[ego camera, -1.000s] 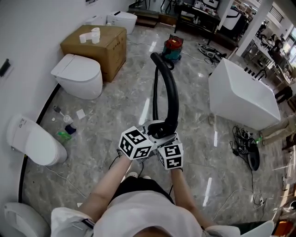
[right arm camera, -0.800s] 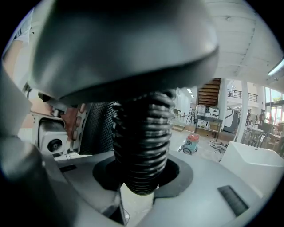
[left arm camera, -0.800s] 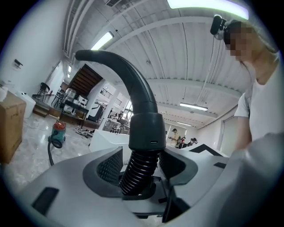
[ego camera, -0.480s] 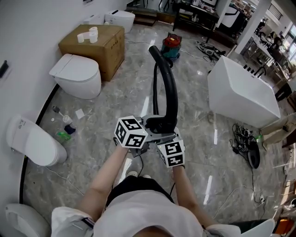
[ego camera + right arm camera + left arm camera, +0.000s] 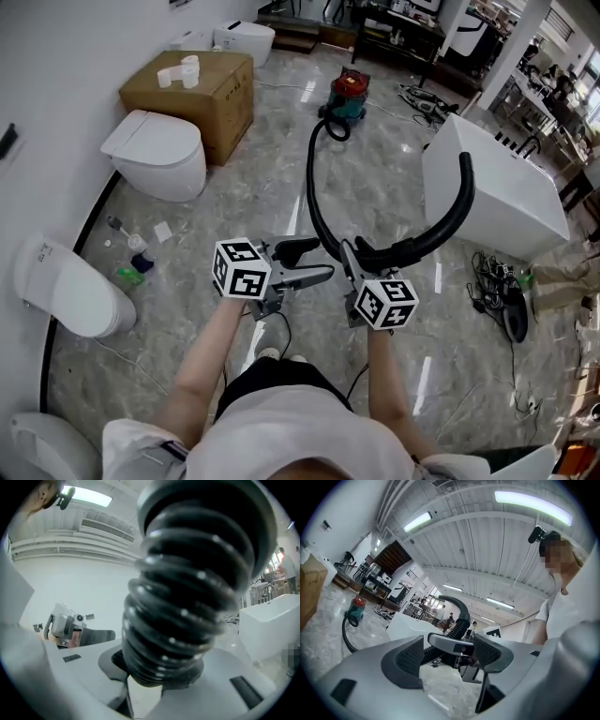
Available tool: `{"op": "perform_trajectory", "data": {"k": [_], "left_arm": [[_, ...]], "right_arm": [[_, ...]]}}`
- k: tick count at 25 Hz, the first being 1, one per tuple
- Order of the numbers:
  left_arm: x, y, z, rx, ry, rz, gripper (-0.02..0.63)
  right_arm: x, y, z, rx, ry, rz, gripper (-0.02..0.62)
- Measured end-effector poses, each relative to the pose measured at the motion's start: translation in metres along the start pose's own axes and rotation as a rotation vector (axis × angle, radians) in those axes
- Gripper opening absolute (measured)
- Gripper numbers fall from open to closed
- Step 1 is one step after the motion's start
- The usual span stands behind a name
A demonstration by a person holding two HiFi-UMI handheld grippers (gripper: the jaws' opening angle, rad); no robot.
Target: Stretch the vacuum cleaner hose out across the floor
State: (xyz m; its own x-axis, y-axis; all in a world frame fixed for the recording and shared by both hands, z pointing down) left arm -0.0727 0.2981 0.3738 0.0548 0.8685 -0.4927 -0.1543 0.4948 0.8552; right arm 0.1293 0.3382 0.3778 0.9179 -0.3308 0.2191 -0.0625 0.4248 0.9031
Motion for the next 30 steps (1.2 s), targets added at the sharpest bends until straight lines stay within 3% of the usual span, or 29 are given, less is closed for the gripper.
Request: {"op": "perform_trajectory", "data": {"k": [5, 9, 16, 23, 30], "left_arm": [[-0.01, 0.014, -0.002, 0.044, -0.046, -0.119, 0.327], [-0.023, 0.027, -0.005, 0.089, -0.115, -0.244, 0.325], [-0.03, 0.046, -0.01, 0.255, -0.04, -0.427, 0.316], [-0.032, 0.06, -0.02, 0.35, -0.071, -0.522, 0.132], [-0.034, 0.078, -0.013, 0.441, -0.036, -0.705, 0.117]], "right_arm": [[0.005, 0.0, -0.001, 0.034, -0.026, 0.102, 0.146], [-0.002, -0.001, 0.0, 0.047, -0.037, 0.118, 0.146], [-0.003, -0.001, -0.008, 0.128, -0.117, 0.3, 0.146], [-0.005, -0.003, -0.017, 0.191, -0.158, 0.408, 0.146], [-0.002, 0.009, -0.027, 0.247, -0.224, 0.555, 0.146]]}}
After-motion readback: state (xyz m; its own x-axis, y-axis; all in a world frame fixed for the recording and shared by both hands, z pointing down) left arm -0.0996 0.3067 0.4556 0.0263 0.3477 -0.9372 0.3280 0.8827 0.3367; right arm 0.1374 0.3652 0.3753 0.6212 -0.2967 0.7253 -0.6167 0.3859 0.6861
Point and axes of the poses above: the fingertips, and each gripper's own axes: z forward along the fingers, x to its right, y out of its underside, the point moved 10 cm from there along -z, backward along the fingers, and after that the axes turned 10 degrees about -x, right-handed, at the moved point
